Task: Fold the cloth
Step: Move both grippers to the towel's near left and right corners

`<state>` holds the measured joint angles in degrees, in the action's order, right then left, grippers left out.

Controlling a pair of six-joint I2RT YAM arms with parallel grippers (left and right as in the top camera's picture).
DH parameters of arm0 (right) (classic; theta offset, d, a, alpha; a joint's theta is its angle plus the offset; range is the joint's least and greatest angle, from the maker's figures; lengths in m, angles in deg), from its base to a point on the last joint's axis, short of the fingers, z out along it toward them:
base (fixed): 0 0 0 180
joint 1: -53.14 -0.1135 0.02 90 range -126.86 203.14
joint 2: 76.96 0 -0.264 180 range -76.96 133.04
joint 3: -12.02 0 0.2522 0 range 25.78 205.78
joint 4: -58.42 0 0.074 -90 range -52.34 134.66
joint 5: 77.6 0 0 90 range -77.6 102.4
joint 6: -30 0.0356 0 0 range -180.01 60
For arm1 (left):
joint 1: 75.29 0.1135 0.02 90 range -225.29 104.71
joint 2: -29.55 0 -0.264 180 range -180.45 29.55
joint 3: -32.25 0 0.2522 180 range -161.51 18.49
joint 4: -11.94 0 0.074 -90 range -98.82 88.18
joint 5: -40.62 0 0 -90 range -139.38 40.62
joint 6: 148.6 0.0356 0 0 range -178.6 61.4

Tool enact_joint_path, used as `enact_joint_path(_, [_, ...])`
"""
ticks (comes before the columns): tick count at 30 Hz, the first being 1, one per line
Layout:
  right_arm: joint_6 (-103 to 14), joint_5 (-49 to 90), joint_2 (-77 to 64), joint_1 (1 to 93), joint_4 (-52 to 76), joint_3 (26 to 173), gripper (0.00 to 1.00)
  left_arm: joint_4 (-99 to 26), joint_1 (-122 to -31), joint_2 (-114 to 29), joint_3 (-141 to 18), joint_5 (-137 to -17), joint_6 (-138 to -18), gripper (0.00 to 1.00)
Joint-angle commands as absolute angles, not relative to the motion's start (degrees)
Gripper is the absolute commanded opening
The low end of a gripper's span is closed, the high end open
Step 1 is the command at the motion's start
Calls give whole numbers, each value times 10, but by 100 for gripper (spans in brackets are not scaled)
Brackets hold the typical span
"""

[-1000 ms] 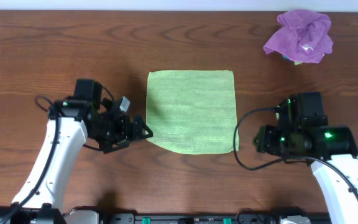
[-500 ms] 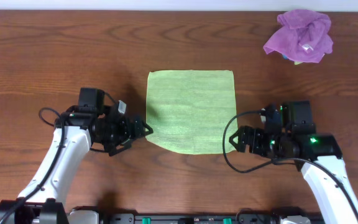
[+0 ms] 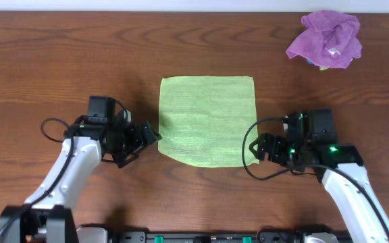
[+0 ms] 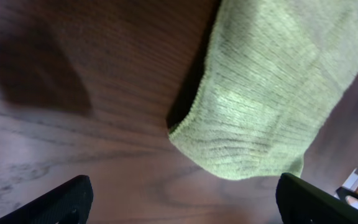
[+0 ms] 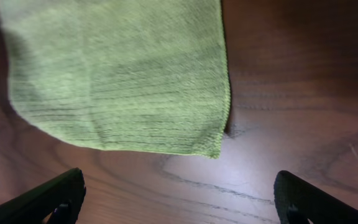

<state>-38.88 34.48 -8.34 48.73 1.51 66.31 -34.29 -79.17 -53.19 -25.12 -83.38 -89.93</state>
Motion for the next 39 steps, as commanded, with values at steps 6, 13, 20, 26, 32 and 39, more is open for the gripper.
enact_joint_path(6, [-356,349,-41,491,42,657,95,-279,-829,-590,-247,-840,-943,95])
enact_joint_path(13, [-352,349,-5,491,51,657,95,-238,-848,-626,-247,-838,-959,96])
enact_joint_path(20, [-337,359,31,491,87,639,93,-217,-849,-656,-247,-834,-959,95])
enact_joint_path(26, [-328,367,36,491,101,631,91,-194,-851,-675,-247,-852,-966,96])
enact_joint_path(32, [-317,367,36,491,106,630,90,-160,-877,-676,-247,-856,-994,95])
enact_joint_path(39, [-310,366,48,491,119,622,89,-150,-908,-676,-247,-838,-1000,83])
